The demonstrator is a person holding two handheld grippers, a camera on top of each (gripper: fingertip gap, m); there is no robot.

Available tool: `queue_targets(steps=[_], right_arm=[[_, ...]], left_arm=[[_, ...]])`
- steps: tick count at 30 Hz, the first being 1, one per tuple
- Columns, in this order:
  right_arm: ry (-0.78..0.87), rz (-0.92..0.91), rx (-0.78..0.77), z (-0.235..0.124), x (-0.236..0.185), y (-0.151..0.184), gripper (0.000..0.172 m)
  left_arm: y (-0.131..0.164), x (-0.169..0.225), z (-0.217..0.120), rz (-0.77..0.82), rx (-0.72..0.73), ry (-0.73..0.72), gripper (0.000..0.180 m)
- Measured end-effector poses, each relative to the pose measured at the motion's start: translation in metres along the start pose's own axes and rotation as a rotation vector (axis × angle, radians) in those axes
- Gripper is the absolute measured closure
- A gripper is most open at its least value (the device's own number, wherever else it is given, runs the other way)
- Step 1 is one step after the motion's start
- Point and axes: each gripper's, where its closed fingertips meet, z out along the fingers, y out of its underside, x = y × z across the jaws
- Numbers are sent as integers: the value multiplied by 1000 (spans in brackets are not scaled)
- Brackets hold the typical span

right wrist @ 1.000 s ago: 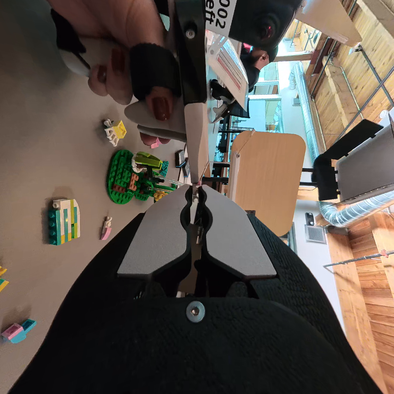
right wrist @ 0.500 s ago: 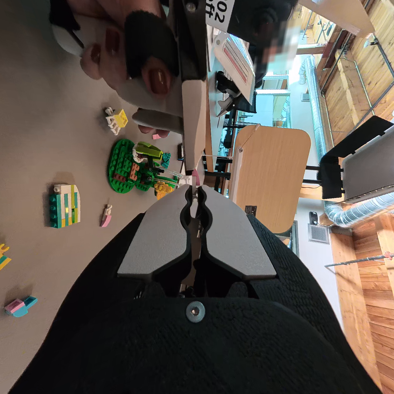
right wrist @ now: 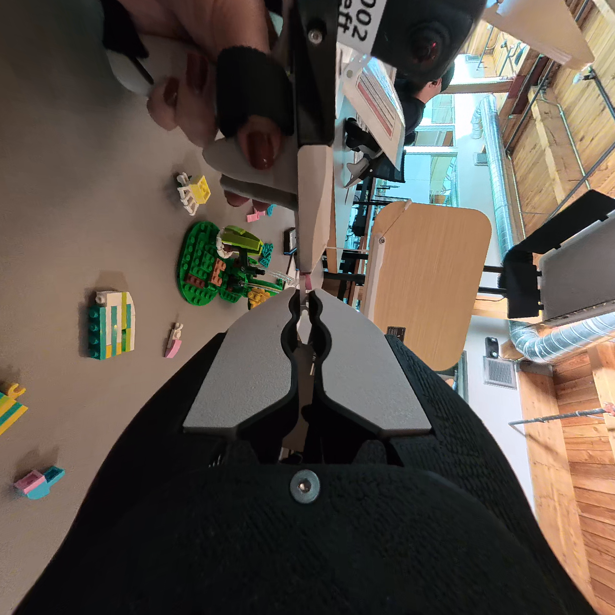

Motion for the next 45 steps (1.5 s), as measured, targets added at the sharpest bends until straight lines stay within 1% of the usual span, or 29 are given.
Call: queue_targets(steps=[4, 9, 12, 16, 19, 23, 24, 27, 29, 31, 34, 36, 38, 42, 45], right_arm=[[4, -6, -3, 0, 1, 2, 169], [4, -6, 0, -1, 2, 1, 169], [7, -4, -2, 0, 3, 2, 169], [5, -4, -5, 0, 2, 2, 169], [1, -6, 0, 0, 1, 1, 169], [-8, -11, 12, 0, -1, -1, 169], [-8, -14, 10, 0, -1, -1, 169], [-5, -3, 10, 1, 0, -1, 169], [10, 29, 23, 1, 3, -2, 168], [36, 124, 83, -1, 11, -8, 169], [74, 390, 239, -8, 29, -18, 168], [85, 538, 296, -8, 36, -21, 168], [78, 663, 316, -5, 39, -23, 168], [20, 906, 359, 1, 42, -23, 167], [-2, 959, 361, 2, 43, -21, 168]], left_arm=[[-3, -1, 2, 18, 25, -18, 173], [-3, 0, 2, 46, 21, -19, 173], [-3, 0, 1, 39, 24, -20, 167], [-3, -1, 1, 41, 22, -22, 173], [-2, 0, 0, 7, 17, -1, 173], [3, 1, 3, -9, -6, 8, 167], [3, 1, 4, -3, -4, 3, 172], [2, -1, 4, 53, -8, -19, 172], [-2, 2, 2, 66, 17, -4, 172], [-12, 8, -2, 57, 80, 38, 172], [-30, 18, -5, 23, 203, 103, 172], [-37, 19, -8, 0, 267, 117, 173], [-42, 17, -11, -5, 319, 107, 173], [-48, 14, -14, 82, 358, 22, 173], [-49, 11, -13, 39, 377, 17, 173]])
